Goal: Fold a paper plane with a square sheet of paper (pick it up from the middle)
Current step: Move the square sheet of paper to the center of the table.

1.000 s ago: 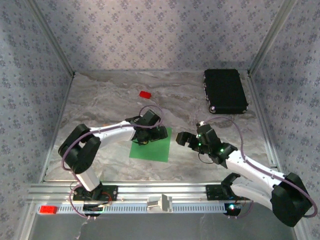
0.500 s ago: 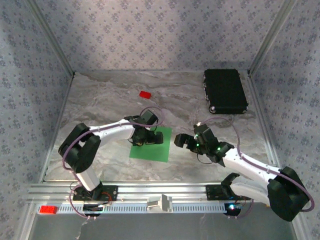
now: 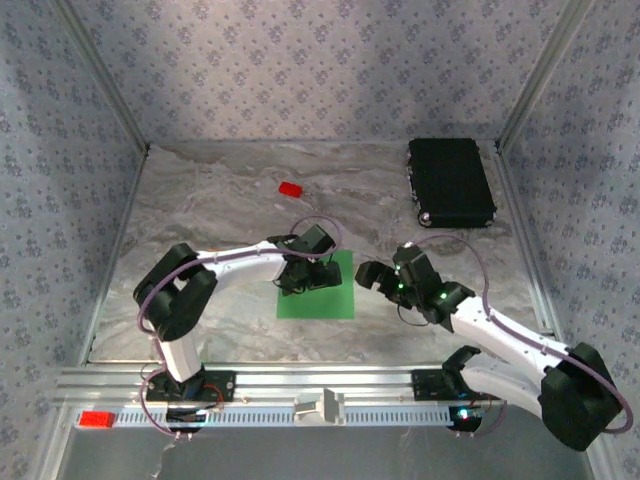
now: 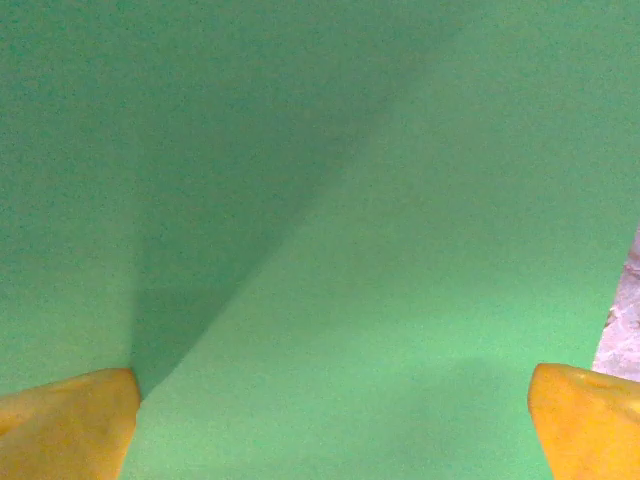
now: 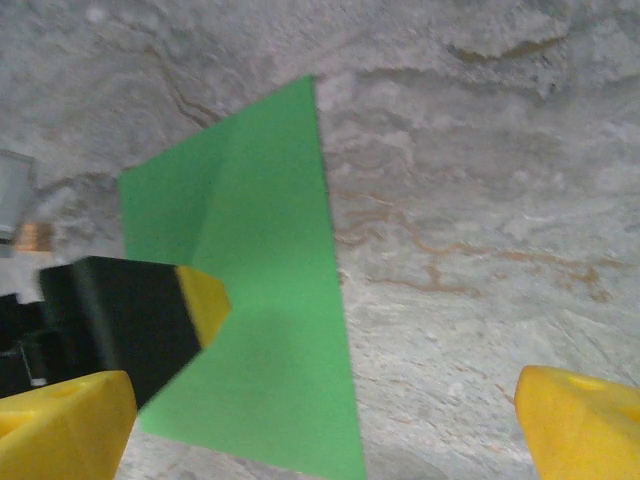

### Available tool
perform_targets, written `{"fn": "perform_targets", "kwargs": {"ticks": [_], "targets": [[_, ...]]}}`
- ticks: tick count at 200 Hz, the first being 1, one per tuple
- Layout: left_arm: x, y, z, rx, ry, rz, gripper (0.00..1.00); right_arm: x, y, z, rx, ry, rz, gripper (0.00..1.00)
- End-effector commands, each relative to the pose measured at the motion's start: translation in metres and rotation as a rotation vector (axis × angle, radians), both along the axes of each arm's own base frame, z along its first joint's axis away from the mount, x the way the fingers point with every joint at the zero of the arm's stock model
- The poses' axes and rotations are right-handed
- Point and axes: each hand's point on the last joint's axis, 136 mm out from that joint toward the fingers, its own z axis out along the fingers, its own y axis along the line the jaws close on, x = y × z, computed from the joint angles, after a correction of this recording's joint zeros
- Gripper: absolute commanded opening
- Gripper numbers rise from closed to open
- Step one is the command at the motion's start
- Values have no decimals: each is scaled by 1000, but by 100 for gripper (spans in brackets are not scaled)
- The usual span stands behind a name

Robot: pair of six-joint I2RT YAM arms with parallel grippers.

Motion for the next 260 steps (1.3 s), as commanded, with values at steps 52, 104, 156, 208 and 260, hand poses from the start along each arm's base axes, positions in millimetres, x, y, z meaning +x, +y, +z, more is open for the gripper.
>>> {"fn": "perform_targets", "kwargs": {"ticks": [52,104,156,208,260], "targets": [[8,21,37,235,-168,-107,100,-8,-14,8,83,-66,21,99],[7,6,22,230,-71,-180,98,-9,-13,10,48,-47,39,99],[9,-5,10,237,8,-176,98,-12,-10,5,-7,-19,59,99],[11,-2,1,259,41,-194,98,-13,-8,2,-11,-8,66,99],[14,-1,-4,272,53,-196,98,-14,-8,1,-12,-4,65,99]]}}
